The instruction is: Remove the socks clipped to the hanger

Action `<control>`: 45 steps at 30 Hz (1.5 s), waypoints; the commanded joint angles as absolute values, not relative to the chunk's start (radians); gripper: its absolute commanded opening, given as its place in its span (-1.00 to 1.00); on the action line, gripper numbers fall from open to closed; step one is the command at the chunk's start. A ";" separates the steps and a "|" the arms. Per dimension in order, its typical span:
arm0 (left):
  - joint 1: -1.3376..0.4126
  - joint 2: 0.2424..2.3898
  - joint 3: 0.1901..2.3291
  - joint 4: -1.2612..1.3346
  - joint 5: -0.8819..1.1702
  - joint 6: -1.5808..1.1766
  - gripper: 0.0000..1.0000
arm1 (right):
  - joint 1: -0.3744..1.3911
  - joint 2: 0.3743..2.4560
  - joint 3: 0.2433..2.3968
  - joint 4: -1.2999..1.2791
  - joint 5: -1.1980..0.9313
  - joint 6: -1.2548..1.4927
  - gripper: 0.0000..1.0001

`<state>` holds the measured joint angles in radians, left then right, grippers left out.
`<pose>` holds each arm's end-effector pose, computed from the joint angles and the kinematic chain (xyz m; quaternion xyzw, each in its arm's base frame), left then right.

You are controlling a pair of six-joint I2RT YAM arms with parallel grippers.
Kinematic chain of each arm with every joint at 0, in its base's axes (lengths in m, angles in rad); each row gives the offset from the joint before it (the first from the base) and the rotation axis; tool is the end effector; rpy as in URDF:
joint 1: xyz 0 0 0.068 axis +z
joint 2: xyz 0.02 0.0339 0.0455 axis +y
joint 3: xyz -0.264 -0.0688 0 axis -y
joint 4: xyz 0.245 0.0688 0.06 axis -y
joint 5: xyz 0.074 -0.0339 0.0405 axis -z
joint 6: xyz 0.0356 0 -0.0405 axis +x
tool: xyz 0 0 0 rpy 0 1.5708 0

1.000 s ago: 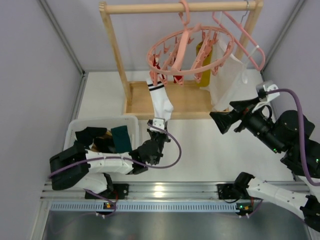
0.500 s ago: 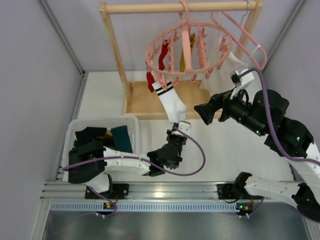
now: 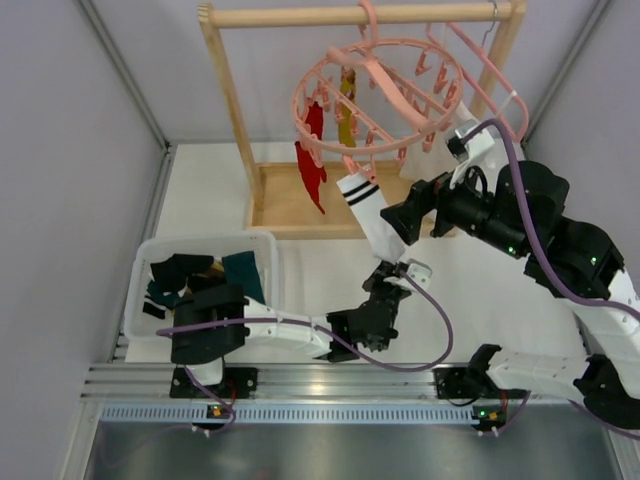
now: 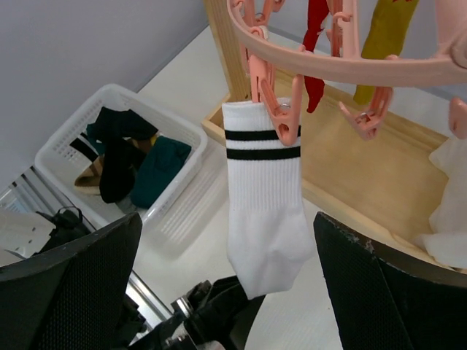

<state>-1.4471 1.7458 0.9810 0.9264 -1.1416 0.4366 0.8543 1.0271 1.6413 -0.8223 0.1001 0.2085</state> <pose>0.0780 -0.3651 0.2614 0.1986 0.6535 -0.0041 0.7304 0.1052 0.1154 0.5071 -0.2163 0.7457 0.2853 0.5620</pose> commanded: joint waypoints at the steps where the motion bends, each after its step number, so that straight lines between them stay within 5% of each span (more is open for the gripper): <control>1: -1.468 1.776 1.037 0.965 -1.118 0.511 -1.00 | 0.842 1.064 1.713 -0.867 0.080 0.192 0.92; 11: -1.502 1.887 1.152 0.966 -1.103 0.643 -1.00 | 0.915 1.163 1.818 -0.969 0.261 0.195 0.76; 20: -1.500 1.973 1.250 0.969 -1.118 0.750 -1.00 | 1.064 1.364 2.008 -1.121 0.802 0.193 0.74; 29: -1.502 2.028 1.318 0.969 -1.118 0.810 -1.00 | 1.074 1.517 2.074 -1.141 1.052 0.170 0.61; 45: -1.502 2.014 1.319 0.968 -1.111 0.798 -1.00 | 1.020 1.595 1.977 -0.936 1.210 0.019 0.32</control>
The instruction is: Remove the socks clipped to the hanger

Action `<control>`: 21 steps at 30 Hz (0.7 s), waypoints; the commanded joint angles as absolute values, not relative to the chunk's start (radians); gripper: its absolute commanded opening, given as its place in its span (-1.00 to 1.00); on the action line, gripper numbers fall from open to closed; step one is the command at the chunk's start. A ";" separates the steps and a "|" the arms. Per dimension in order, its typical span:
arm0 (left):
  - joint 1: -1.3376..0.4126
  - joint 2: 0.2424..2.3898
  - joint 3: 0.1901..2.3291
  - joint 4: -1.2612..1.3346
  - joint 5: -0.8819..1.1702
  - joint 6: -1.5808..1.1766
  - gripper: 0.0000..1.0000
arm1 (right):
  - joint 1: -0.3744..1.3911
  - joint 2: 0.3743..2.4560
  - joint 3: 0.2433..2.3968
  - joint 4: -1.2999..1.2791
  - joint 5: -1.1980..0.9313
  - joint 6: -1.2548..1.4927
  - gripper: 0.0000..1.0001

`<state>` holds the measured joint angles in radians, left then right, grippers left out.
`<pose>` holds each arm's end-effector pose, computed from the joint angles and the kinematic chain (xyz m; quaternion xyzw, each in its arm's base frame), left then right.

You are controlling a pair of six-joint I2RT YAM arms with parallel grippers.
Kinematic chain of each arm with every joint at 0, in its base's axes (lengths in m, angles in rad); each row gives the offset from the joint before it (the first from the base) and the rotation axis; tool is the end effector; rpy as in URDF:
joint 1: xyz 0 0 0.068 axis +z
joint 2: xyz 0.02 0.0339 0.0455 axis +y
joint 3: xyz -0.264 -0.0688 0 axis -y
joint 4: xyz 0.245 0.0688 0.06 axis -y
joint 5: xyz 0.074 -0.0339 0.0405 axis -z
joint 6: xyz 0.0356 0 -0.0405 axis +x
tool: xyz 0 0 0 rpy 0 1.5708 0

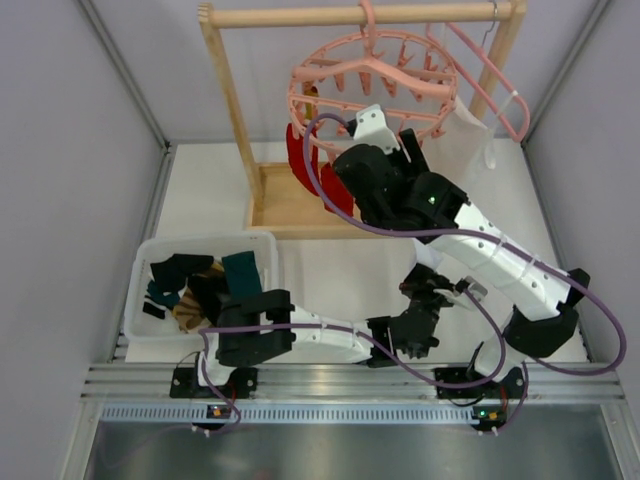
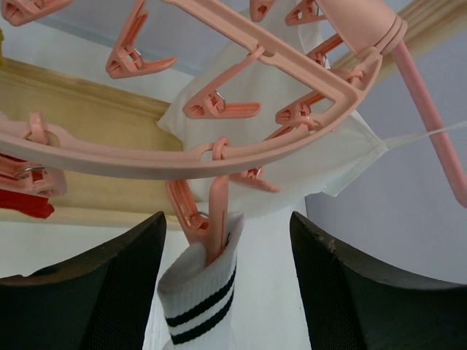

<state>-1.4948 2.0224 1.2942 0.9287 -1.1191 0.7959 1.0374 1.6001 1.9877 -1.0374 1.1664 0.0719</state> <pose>0.0658 -0.4420 0.2506 0.3188 0.5957 0.0909 0.7316 0.1817 0.2434 0.4723 -0.1304 0.7759 -0.2240 0.5751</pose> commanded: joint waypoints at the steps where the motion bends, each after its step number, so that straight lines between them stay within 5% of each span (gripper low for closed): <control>1: -1.502 2.013 1.319 0.969 -1.111 0.799 -1.00 | 1.019 1.598 1.976 -0.918 1.212 0.012 0.31; 21: -1.506 2.000 1.310 0.968 -1.104 0.769 -1.00 | 0.960 1.556 1.772 -0.600 1.267 -0.159 0.08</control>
<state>-1.4948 2.0224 1.2942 0.9287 -1.1160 0.7860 0.9810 1.6089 1.7802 -0.7383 1.2274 -0.1043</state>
